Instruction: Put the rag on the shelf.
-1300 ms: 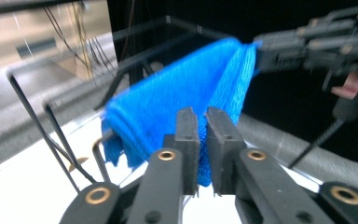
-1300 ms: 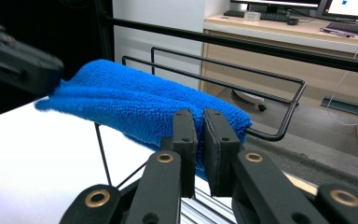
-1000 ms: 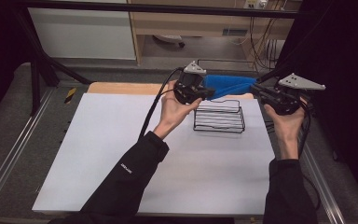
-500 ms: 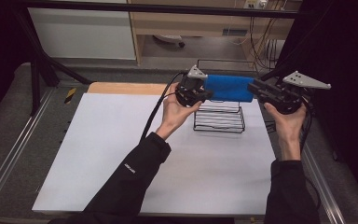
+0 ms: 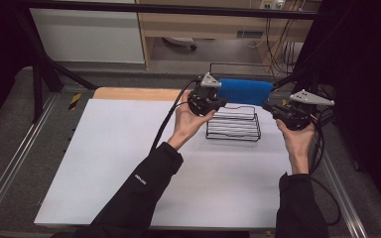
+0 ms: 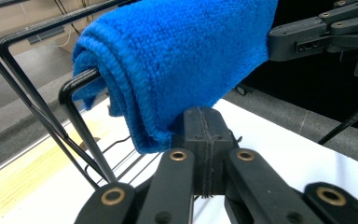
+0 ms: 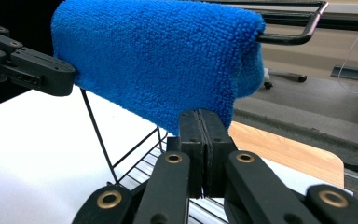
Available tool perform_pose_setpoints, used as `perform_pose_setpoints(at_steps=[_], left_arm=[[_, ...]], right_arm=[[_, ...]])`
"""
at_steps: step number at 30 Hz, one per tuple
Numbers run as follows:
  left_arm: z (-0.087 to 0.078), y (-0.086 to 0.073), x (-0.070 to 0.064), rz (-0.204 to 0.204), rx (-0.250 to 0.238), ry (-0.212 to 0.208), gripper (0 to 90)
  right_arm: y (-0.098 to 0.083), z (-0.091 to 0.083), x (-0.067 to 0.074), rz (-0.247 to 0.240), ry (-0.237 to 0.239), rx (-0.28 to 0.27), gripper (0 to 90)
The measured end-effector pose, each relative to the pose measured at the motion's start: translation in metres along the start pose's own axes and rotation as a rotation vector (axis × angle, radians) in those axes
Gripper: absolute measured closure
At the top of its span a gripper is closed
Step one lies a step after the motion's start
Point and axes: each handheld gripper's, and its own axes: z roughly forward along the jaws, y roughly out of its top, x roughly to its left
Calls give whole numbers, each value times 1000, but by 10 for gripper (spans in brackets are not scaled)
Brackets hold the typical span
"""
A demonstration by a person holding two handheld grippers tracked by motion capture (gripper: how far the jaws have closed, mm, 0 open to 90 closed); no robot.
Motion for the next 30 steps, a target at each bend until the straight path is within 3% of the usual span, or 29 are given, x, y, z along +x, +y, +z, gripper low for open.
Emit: perform_pose_setpoints(at_steps=[6,11,16,19,25,30], left_arm=[[-6,-4,1,-3,0,-8,894],[-22,-6,2,-5,-15,-1,794],[-40,-12,6,-10,-2,16,668],[-51,-21,10,-37,-1,19,596],[-72,-46,17,-47,28,43,470],[-92,-72,22,-61,55,62,374]], right_arm=[[3,-7,5,-22,6,-22,849],[7,-17,13,-36,28,-50,773],[12,-26,22,-14,36,-46,647],[15,-30,26,4,43,-41,557],[11,-32,38,24,46,-33,350],[2,-30,45,49,53,-38,251]])
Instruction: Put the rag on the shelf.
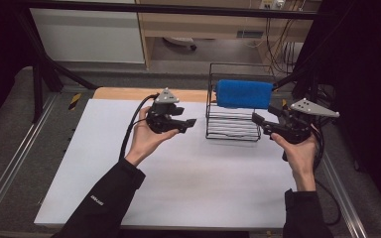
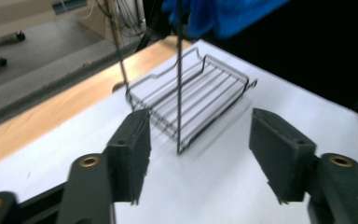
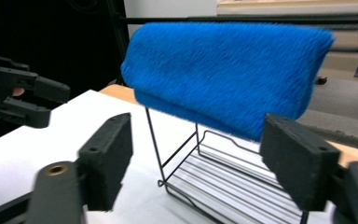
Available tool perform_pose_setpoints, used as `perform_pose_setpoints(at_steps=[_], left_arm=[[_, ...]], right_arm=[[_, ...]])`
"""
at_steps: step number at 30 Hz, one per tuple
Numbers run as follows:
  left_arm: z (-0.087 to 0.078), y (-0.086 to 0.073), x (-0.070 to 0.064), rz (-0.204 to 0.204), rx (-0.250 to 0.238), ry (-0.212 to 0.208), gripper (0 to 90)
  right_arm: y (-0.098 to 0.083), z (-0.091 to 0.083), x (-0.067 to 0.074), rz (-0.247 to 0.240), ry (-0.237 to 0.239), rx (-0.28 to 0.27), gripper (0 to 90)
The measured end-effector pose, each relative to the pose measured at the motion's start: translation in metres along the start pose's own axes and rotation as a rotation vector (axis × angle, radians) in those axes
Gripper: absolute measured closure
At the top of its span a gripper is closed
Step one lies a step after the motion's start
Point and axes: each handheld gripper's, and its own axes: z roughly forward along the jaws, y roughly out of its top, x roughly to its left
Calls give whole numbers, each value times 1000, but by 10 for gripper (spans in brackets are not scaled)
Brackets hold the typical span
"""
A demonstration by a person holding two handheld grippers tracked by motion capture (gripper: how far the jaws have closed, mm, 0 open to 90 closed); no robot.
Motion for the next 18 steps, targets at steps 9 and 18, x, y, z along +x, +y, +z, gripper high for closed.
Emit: perform_pose_setpoints(at_steps=[9,18], left_arm=[[-32,-58,13,-20,49,46,228],[-61,-106,24,-58,63,130,100]], right_arm=[[-17,6,17,3,42,32,108],[-42,15,32,10,71,84,44]])
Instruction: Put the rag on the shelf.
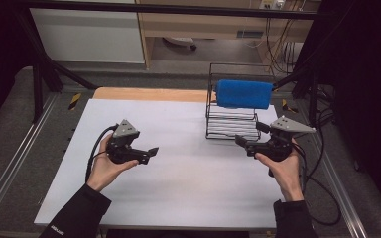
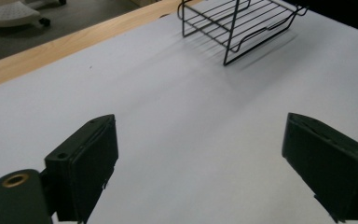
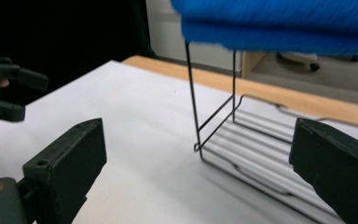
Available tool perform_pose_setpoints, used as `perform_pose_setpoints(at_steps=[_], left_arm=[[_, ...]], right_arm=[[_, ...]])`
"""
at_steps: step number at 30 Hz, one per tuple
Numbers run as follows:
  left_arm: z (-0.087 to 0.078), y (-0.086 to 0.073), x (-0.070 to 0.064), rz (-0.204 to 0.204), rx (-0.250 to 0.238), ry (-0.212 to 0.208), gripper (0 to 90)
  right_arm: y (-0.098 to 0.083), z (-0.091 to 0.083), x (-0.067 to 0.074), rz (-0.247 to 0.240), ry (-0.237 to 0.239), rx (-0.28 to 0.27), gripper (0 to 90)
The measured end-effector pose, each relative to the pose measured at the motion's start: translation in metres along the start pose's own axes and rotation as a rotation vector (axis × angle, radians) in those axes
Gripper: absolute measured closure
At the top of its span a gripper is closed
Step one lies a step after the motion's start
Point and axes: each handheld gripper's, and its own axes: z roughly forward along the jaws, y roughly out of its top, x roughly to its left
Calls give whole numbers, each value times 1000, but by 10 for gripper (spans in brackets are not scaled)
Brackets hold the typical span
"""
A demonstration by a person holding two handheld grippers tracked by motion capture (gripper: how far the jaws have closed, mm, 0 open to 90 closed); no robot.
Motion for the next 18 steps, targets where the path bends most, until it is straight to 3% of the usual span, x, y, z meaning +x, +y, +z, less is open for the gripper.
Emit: perform_pose_setpoints(at_steps=[4,11,18], left_arm=[[-6,-19,4,-16,9,24,79],[-9,-57,7,-39,16,4,80],[-9,-88,13,-67,35,-6,80]], right_arm=[[-16,6,5,7,12,42,30],[-52,15,8,29,34,162,18],[-88,15,0,46,53,212,7]])
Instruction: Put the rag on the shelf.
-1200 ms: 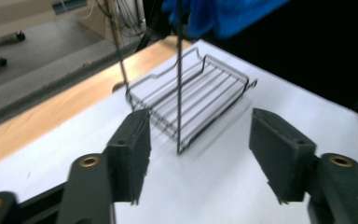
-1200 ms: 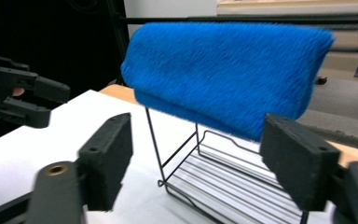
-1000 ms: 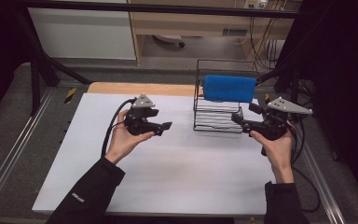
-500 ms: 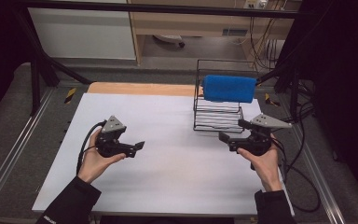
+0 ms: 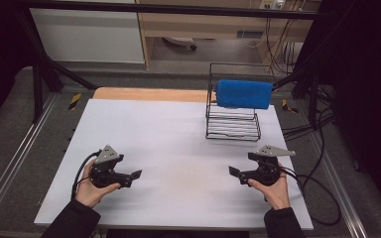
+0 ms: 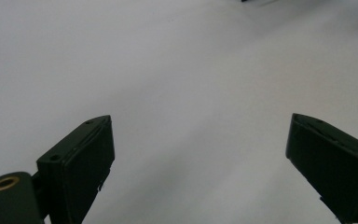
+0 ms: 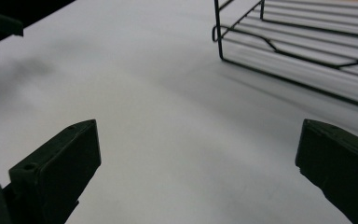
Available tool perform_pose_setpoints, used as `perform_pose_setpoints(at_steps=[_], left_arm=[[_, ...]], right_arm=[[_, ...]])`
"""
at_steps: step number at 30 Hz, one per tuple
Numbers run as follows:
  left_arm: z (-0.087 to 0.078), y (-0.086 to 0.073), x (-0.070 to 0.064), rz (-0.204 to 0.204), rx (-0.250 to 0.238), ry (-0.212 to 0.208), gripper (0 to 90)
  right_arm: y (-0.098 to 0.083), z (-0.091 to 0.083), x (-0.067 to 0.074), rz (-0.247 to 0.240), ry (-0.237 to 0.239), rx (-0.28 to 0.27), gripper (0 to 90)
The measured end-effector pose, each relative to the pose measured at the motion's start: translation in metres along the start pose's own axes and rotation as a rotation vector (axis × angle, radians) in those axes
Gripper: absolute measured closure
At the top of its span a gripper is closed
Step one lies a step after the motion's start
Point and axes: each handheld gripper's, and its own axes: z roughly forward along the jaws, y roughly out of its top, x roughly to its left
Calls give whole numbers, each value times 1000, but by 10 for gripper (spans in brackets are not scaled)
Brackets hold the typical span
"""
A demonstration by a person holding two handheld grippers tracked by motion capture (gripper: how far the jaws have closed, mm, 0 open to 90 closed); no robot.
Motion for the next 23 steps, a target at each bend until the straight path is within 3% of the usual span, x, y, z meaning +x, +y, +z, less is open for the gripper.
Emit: perform_pose_setpoints(at_steps=[4,10,23], left_arm=[[-1,-11,6,3,10,4,80],[-5,-24,13,-17,5,8,84],[-5,-35,15,-11,4,-4,85]], right_arm=[[-17,-2,-7,7,-8,26,7],[-38,-11,-17,2,24,18,7],[-47,-8,-21,7,5,66,7]])
